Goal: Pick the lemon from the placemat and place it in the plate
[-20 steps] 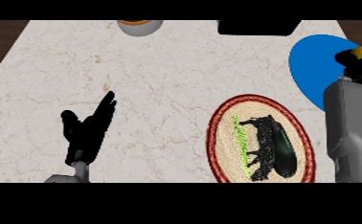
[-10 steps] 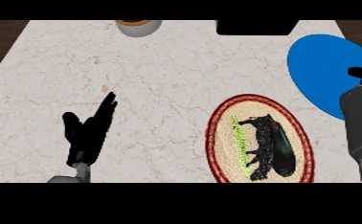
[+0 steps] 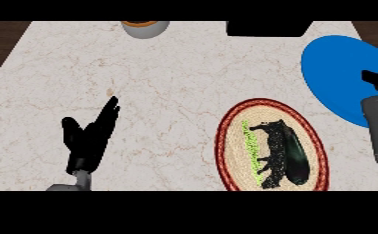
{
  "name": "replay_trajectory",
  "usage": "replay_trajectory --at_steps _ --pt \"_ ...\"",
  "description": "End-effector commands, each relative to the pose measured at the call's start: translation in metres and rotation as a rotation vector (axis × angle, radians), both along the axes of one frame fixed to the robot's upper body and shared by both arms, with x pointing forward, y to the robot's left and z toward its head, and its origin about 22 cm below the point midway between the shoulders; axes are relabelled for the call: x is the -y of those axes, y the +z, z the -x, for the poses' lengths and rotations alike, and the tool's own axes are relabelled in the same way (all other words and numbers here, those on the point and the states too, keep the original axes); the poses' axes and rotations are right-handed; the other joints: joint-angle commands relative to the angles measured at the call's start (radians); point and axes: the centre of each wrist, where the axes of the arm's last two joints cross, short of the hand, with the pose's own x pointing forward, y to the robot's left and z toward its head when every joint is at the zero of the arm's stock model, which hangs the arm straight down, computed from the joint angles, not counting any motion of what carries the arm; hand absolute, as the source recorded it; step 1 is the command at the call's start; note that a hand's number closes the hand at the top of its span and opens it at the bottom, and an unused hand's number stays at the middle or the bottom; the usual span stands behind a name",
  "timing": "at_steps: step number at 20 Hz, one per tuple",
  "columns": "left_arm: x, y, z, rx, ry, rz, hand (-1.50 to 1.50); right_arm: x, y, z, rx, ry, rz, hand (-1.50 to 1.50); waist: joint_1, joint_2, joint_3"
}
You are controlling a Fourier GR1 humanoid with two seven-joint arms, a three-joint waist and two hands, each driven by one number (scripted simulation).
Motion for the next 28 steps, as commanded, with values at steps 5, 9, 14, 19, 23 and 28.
replay_trajectory --at_steps 5,9,14,19,23,28 --pt "0.005 -0.010 0.005 -0.053 0.001 0.013 0.00 -0.008 0.004 0.006 0.257 0.011 0.119 -1.50 -0.012 -0.002 -0.007" --pt "-0.001 -0.017 0.003 -0.048 0.025 0.018 0.00 -0.003 0.000 0.024 0.366 0.009 0.045 -1.50 -0.025 -0.005 -0.009" --pt "-0.009 -0.004 -0.003 -0.051 0.044 0.010 0.00 -0.024 -0.007 0.048 0.475 0.180 -0.029 -1.50 -0.041 -0.013 -0.011" --pt "0.005 -0.015 -0.010 -0.072 0.021 0.000 0.00 -0.048 -0.023 0.080 0.455 0.294 -0.057 -1.50 -0.051 -0.014 -0.014" --pt "0.000 -0.017 0.008 -0.066 0.029 0.001 0.00 -0.071 -0.040 0.114 0.409 0.326 -0.078 -1.50 -0.038 -0.013 -0.014" --pt "-0.008 -0.009 0.005 -0.052 0.016 0.003 0.00 -0.099 -0.046 0.134 0.344 0.317 -0.090 -1.50 -0.029 -0.010 -0.013"
